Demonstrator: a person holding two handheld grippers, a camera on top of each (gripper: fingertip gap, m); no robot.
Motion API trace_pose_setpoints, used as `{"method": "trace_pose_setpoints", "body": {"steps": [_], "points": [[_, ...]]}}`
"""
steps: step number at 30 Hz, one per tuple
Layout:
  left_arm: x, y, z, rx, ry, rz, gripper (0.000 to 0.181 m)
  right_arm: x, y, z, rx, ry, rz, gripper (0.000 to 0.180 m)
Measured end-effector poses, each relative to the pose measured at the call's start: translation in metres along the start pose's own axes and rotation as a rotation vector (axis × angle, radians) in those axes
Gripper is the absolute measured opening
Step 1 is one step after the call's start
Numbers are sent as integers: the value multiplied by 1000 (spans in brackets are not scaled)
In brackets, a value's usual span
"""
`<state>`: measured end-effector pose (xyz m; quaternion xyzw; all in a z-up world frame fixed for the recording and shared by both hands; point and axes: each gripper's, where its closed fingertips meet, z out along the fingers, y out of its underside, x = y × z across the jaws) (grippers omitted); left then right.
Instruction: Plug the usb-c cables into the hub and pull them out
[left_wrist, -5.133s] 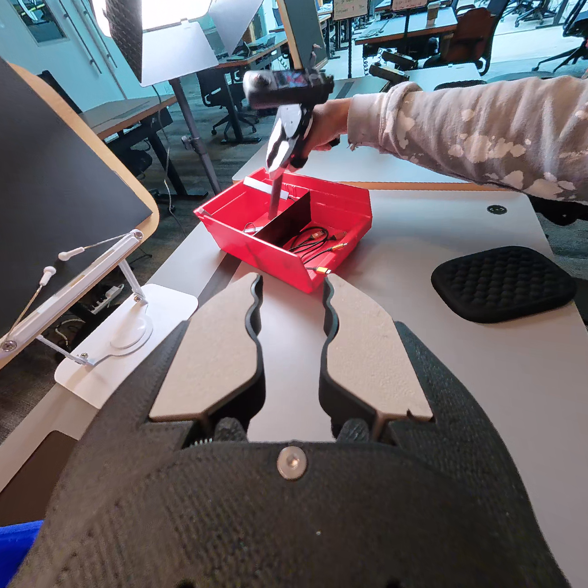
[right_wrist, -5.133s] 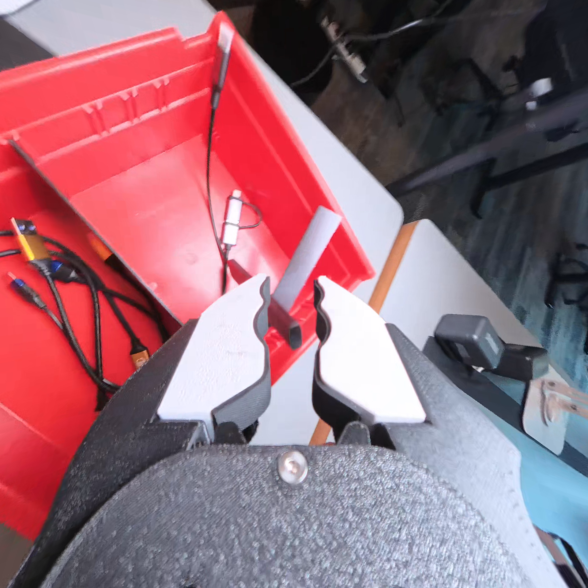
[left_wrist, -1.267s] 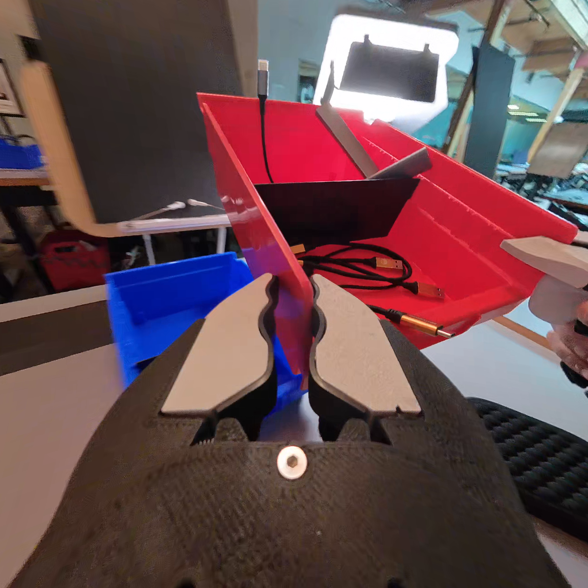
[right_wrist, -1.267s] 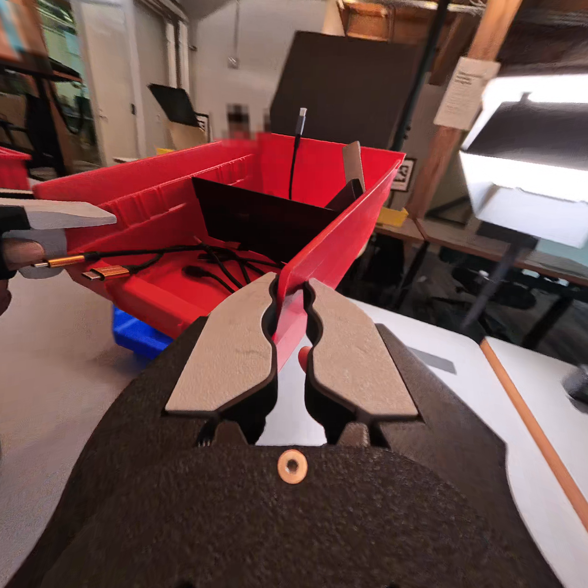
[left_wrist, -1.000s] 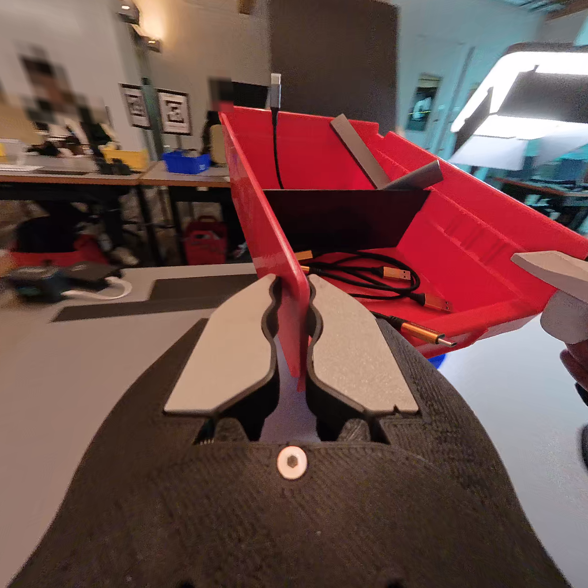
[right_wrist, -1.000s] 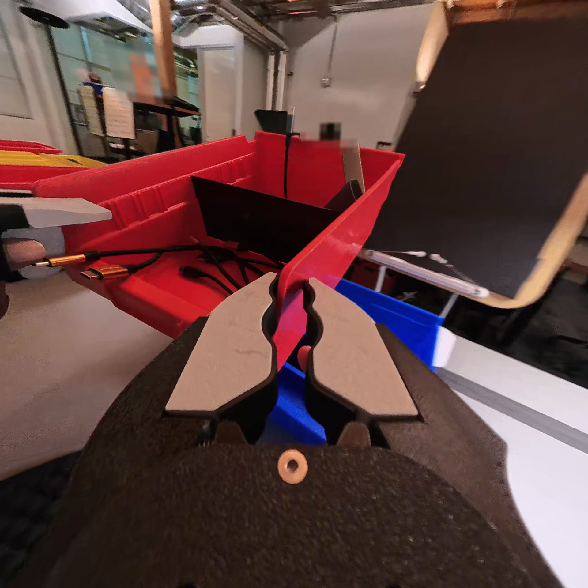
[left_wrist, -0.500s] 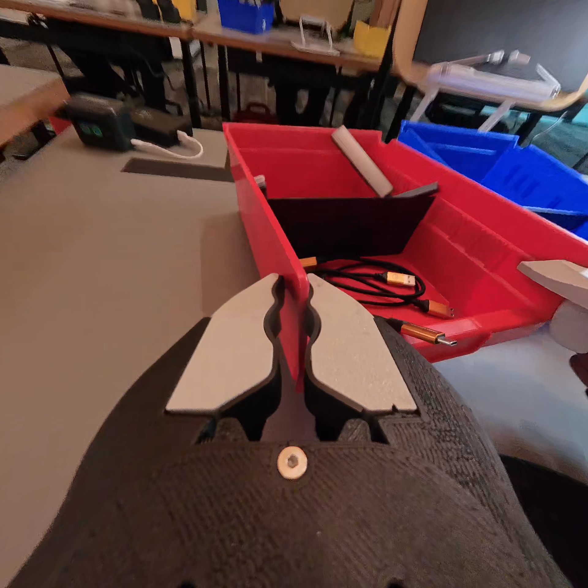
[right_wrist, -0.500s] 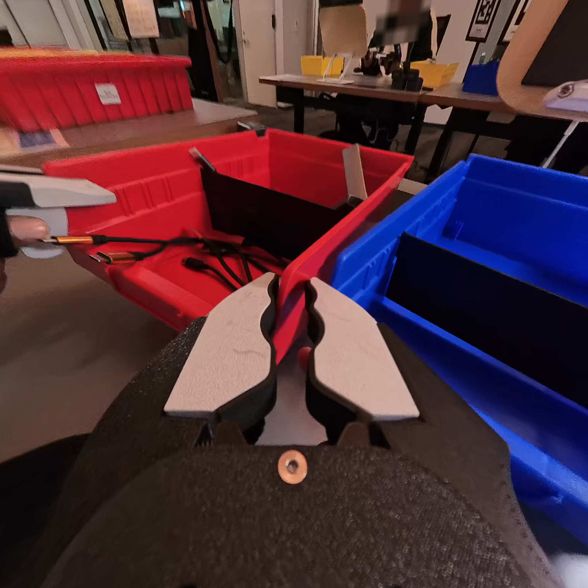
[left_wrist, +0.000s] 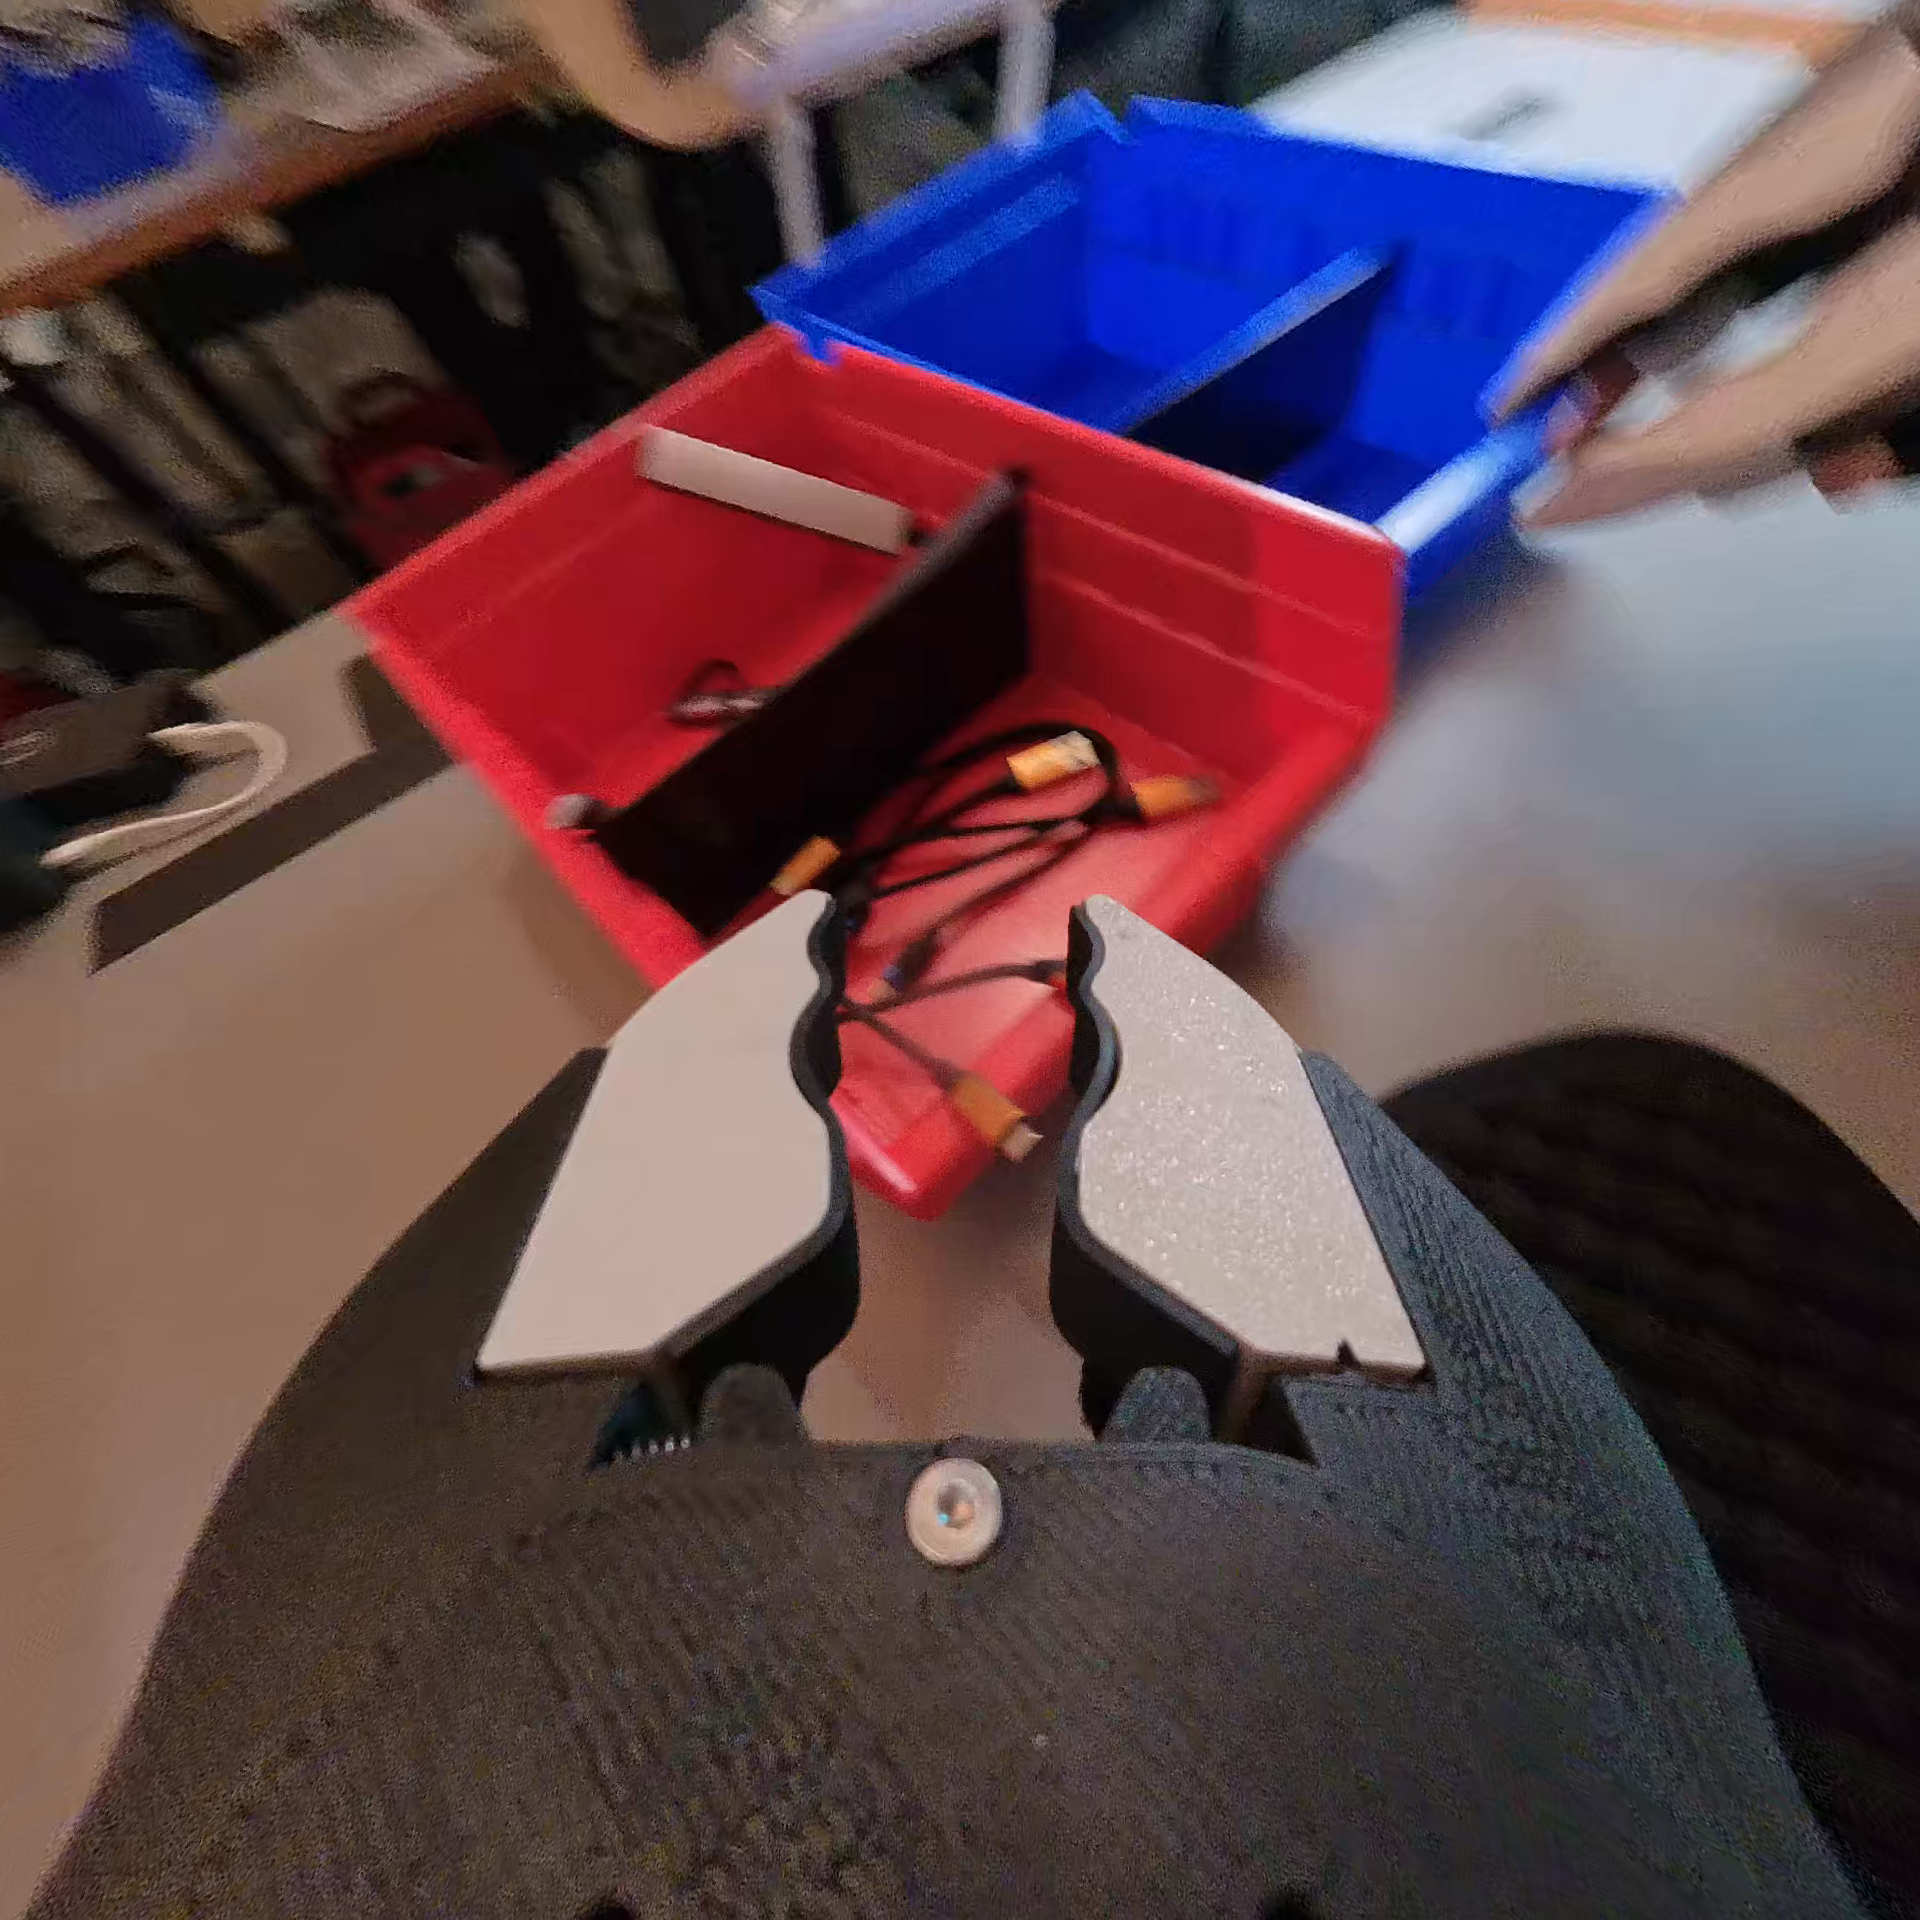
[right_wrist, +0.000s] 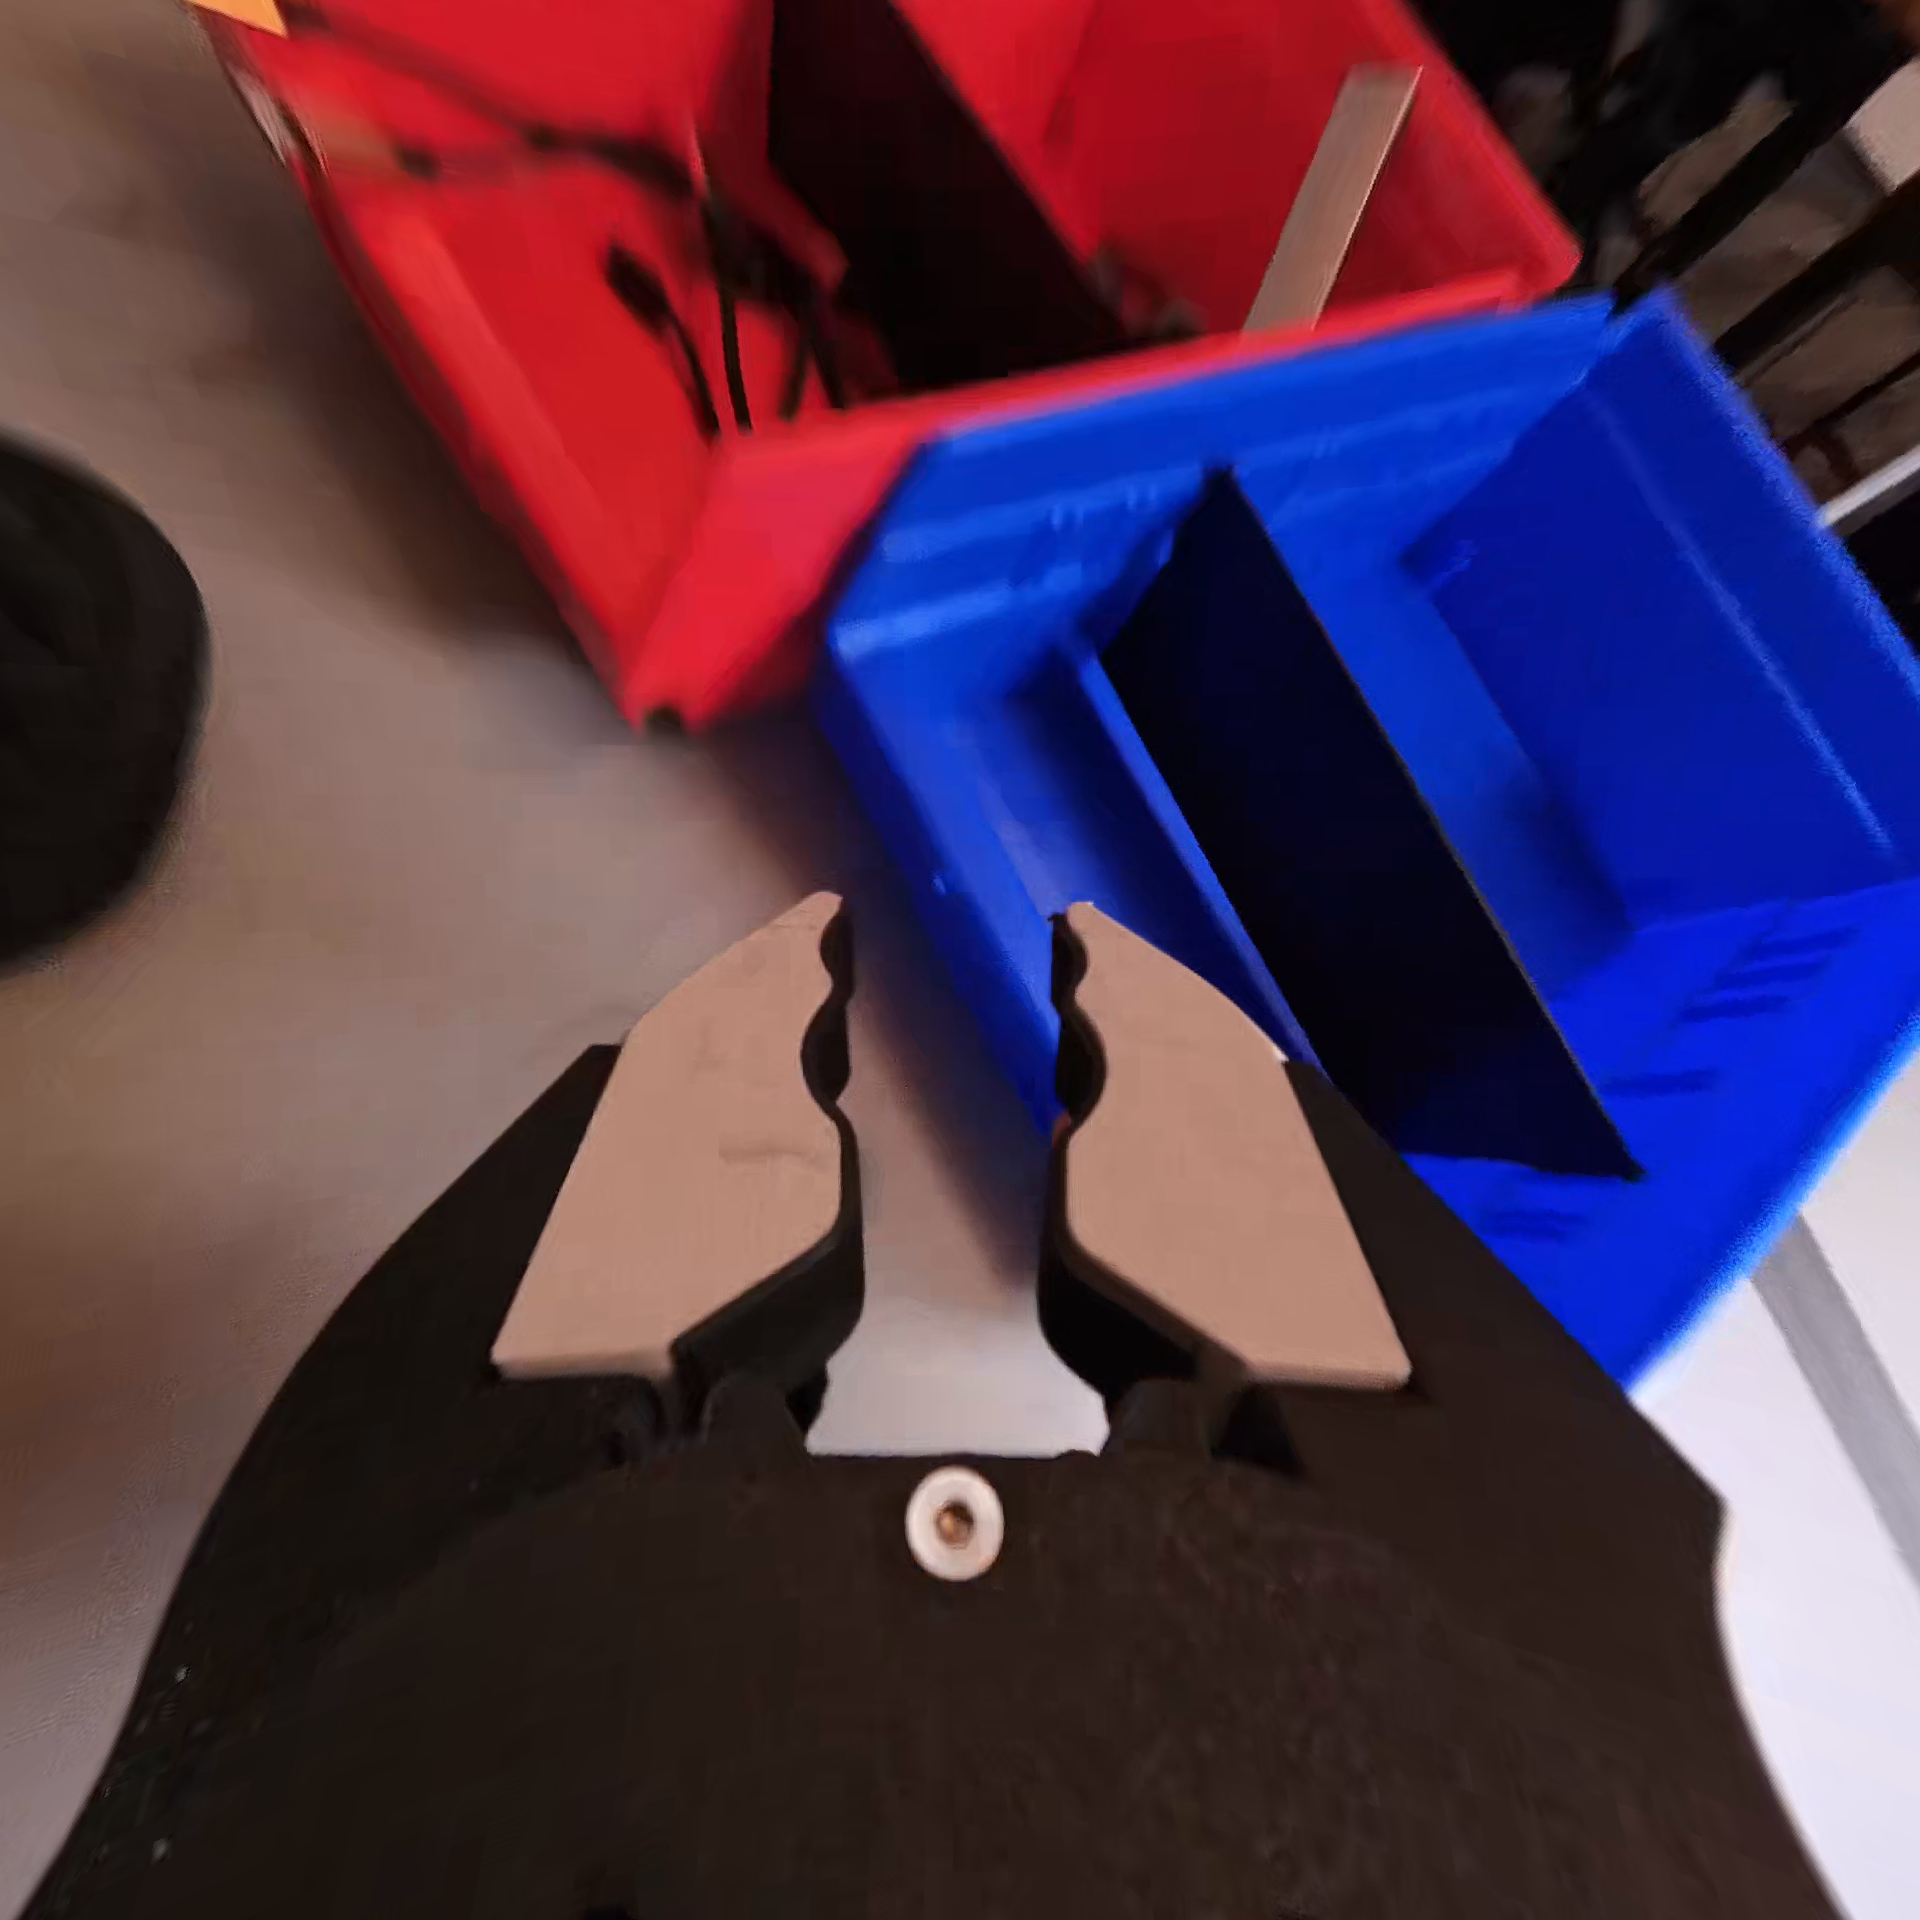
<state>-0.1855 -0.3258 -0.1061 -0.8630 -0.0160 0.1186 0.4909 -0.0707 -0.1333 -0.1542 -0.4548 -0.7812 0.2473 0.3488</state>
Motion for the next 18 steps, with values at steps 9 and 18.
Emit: {"method": "trace_pose_setpoints", "body": {"steps": [9, 18], "points": [[47, 53, 75, -529, 202, 468, 54, 18, 58, 40, -355, -96, -308, 46], [54, 62, 102, -621, 264, 511, 36, 5, 92, 4, -368, -77, -239, 30]]}}
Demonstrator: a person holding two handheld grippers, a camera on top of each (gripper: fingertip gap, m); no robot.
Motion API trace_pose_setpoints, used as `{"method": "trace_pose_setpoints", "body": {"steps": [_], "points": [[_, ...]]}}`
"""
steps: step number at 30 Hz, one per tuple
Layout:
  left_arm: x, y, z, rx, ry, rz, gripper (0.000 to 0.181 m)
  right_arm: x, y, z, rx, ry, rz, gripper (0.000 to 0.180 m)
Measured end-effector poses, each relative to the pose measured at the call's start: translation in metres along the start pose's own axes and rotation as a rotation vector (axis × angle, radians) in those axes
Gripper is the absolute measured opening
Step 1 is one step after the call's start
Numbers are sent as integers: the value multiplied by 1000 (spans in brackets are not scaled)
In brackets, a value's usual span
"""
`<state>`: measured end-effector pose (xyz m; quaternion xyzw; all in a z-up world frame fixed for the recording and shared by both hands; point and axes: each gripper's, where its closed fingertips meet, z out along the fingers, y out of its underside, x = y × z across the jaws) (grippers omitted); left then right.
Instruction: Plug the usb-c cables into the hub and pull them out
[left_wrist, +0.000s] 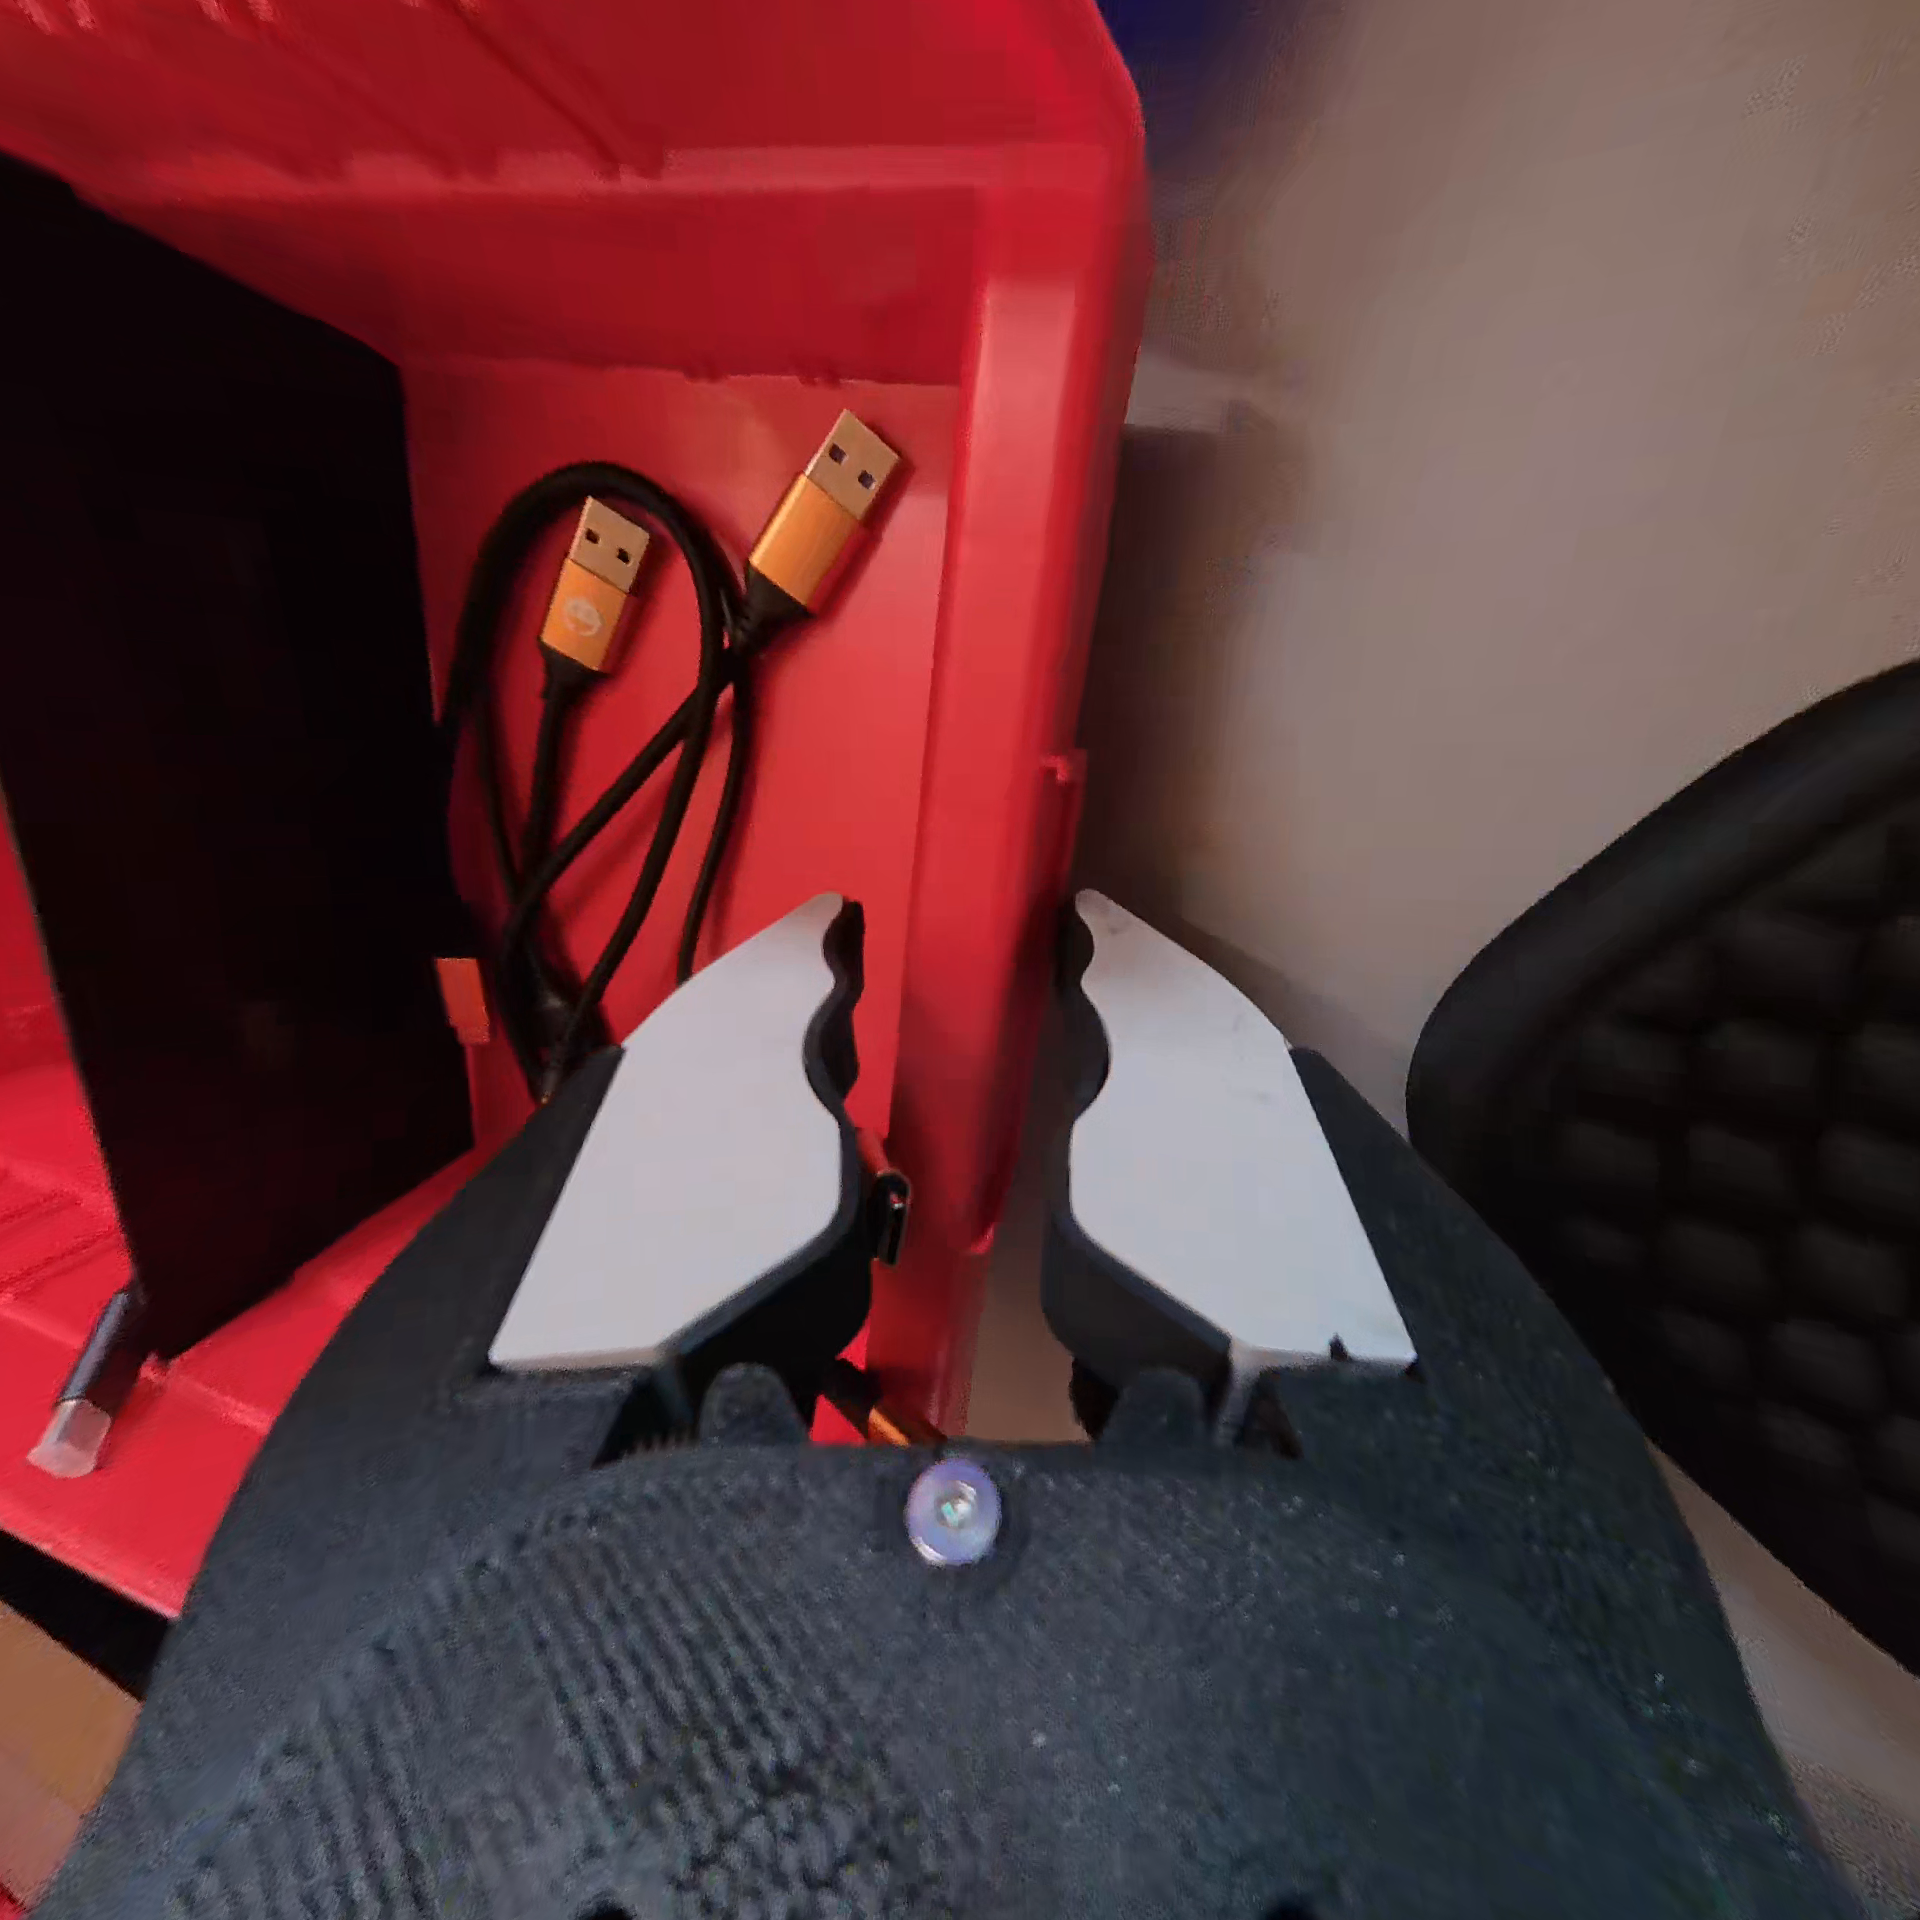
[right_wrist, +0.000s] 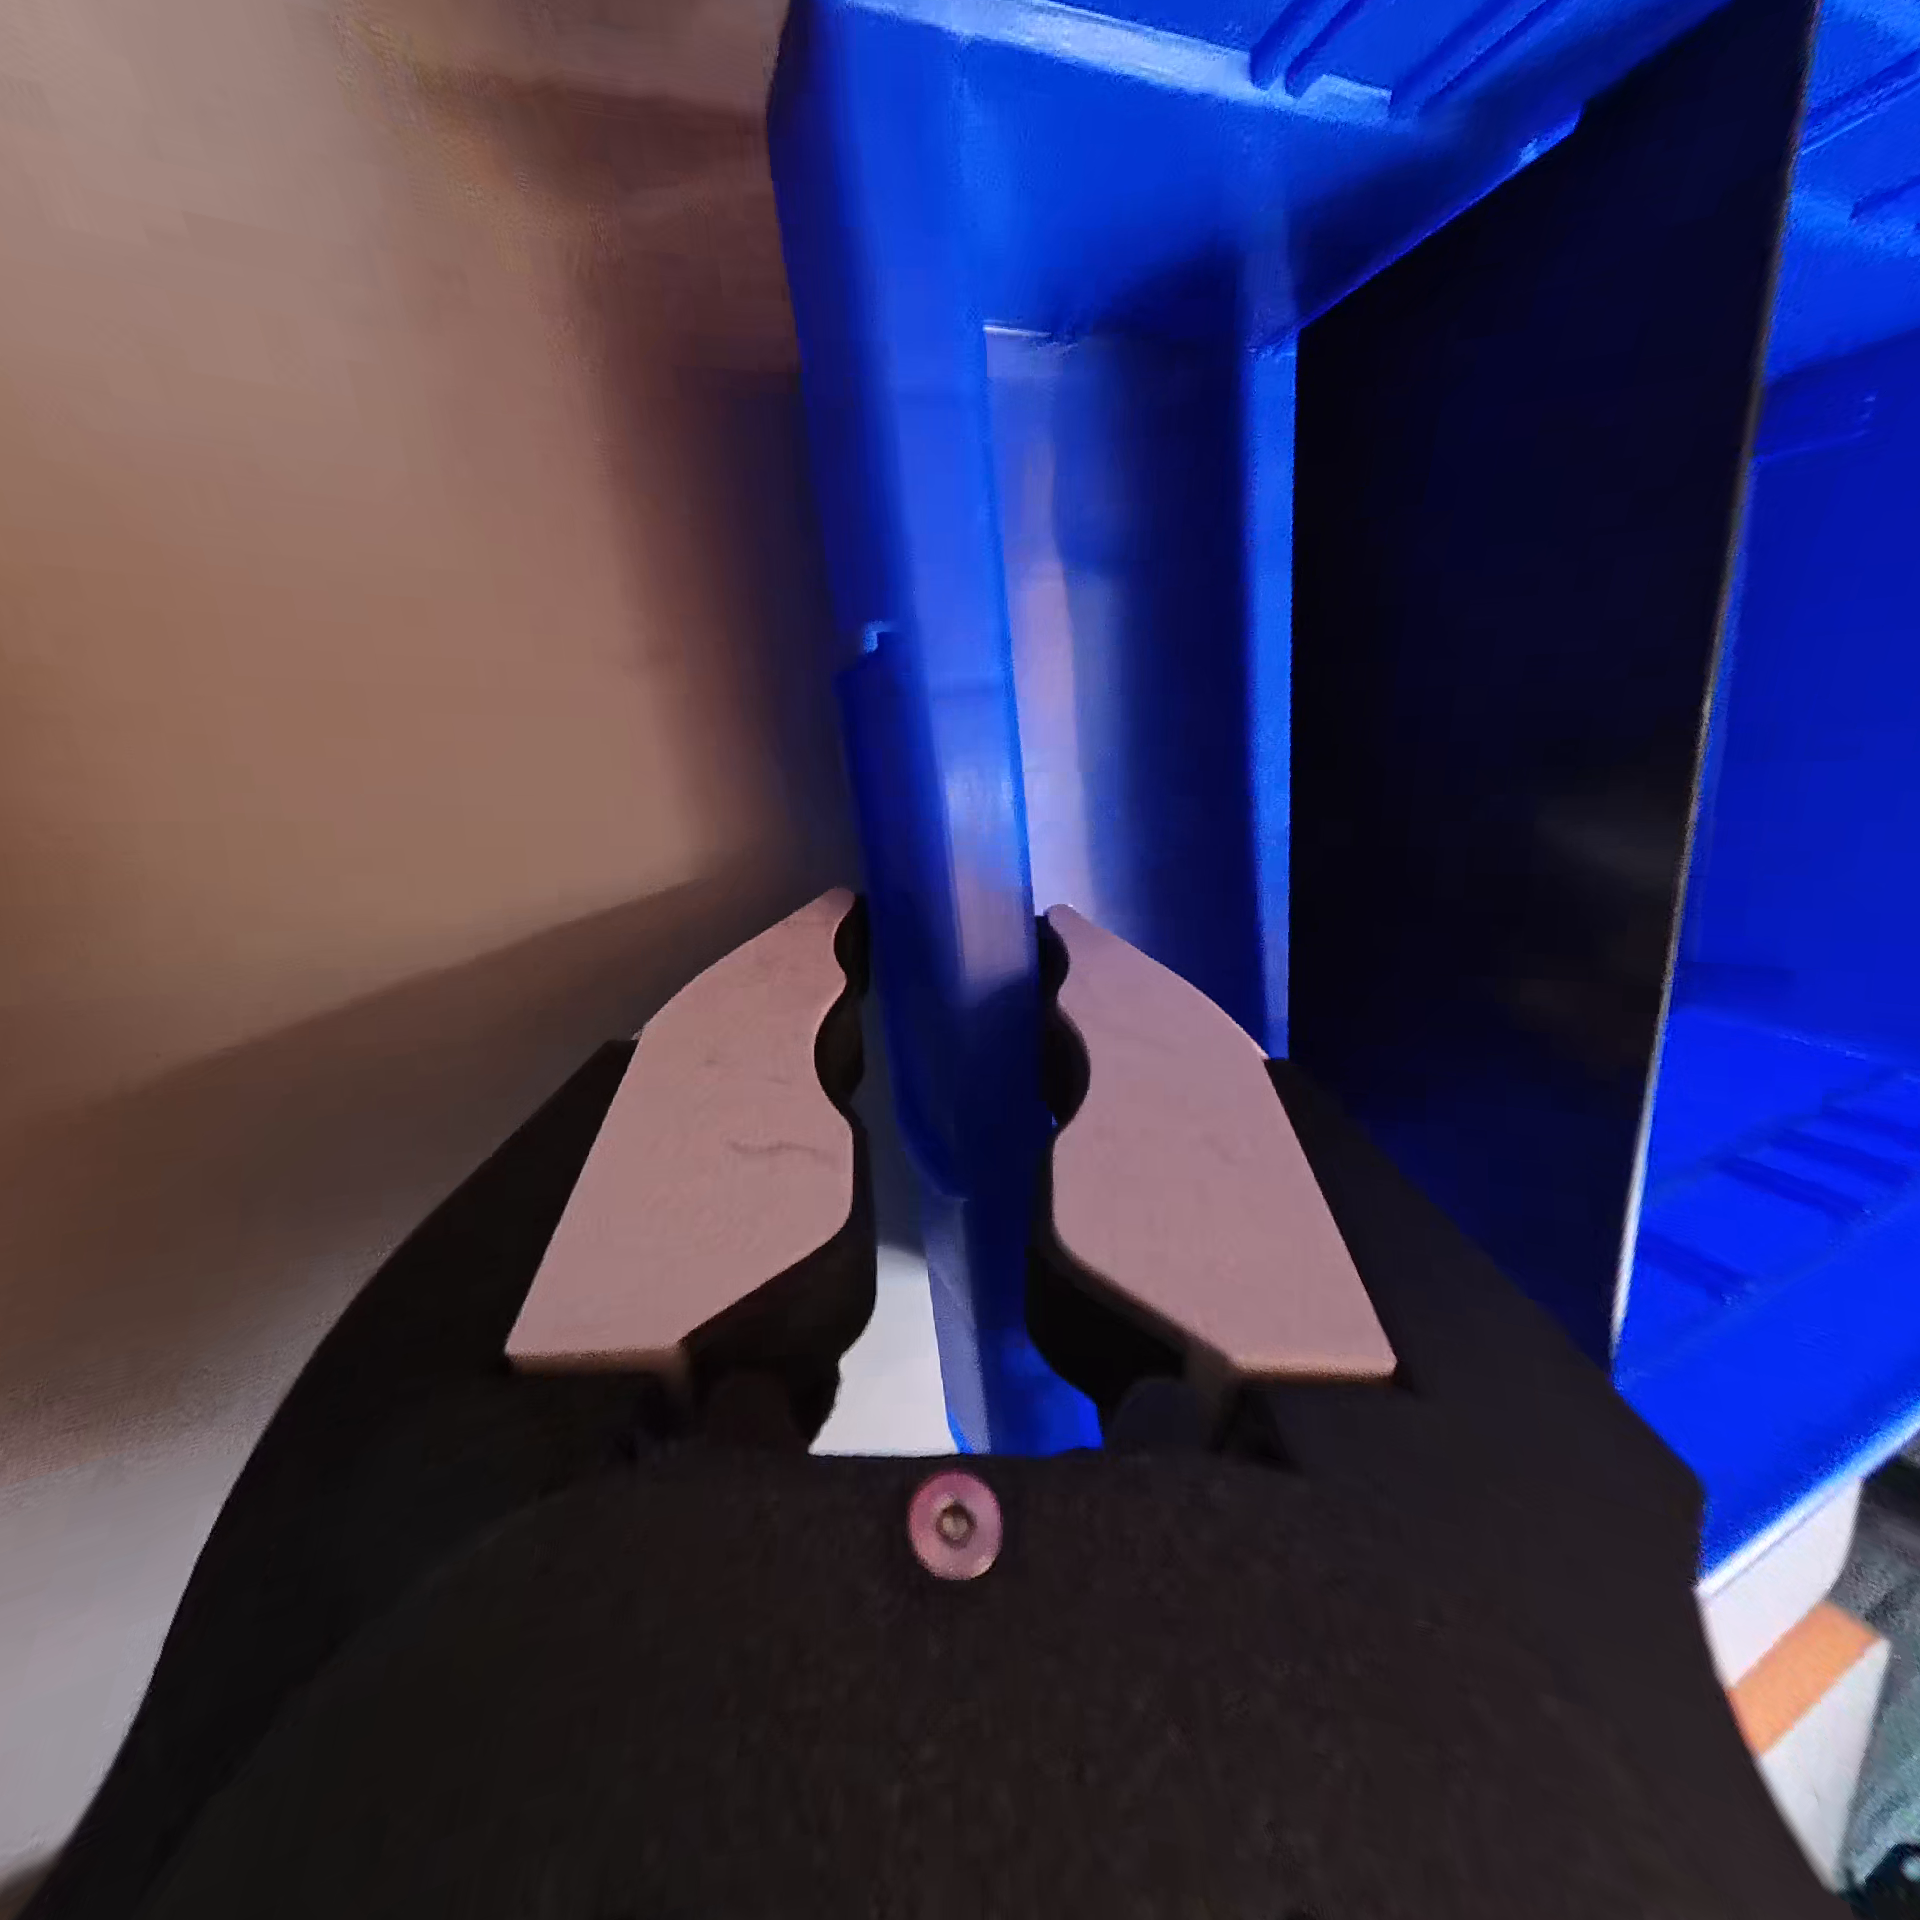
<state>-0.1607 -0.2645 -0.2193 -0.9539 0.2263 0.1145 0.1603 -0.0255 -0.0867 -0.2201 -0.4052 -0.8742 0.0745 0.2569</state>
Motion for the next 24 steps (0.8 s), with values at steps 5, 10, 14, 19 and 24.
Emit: {"method": "trace_pose_setpoints", "body": {"steps": [5, 10, 14, 19, 24], "points": [[-1, -6, 2, 27, -39, -34, 36, -11, 65, -31, -53, 74, 118, 30], [-9, -13, 6, 33, -55, -68, 34, 7, 134, -50, -123, 120, 207, 30], [-22, -14, 10, 33, -58, -87, 34, 33, 172, -53, -165, 142, 223, 29], [-45, -15, 17, 25, -76, -116, 34, 68, 197, -47, -182, 145, 253, 29], [-72, -12, 25, 16, -85, -149, 34, 92, 211, -42, -179, 157, 213, 29]]}}
